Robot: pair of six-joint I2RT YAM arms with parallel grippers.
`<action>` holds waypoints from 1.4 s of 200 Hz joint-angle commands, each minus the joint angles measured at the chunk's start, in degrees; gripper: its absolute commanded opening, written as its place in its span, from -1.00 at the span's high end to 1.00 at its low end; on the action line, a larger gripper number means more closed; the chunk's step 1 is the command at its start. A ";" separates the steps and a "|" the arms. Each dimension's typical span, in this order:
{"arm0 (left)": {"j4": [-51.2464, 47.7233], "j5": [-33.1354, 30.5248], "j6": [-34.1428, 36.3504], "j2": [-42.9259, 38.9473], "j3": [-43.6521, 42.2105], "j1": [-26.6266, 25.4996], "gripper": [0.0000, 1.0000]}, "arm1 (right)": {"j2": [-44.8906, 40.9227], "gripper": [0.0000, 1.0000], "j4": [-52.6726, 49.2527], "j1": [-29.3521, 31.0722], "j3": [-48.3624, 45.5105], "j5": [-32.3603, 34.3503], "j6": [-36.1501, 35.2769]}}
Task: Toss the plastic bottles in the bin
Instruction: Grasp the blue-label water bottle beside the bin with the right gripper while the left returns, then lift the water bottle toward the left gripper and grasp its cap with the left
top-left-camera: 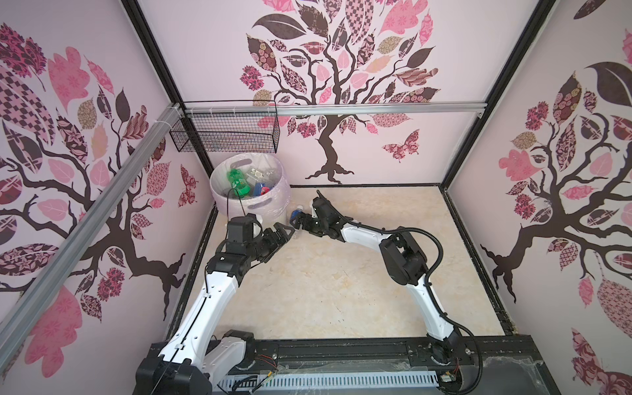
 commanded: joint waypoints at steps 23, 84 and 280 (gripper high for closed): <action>0.99 1.86 2.24 -0.51 -1.24 3.41 -0.94 | 8.34 -0.80 -10.13 2.00 9.11 6.31 2.97; 0.75 2.86 2.91 -1.05 -1.53 5.23 -0.94 | 8.43 -0.43 -11.68 2.54 7.81 7.34 2.29; -3.31 -4.40 4.79 7.66 10.97 -3.91 -0.94 | -41.26 -0.09 -12.24 1.86 -33.57 -0.61 -26.26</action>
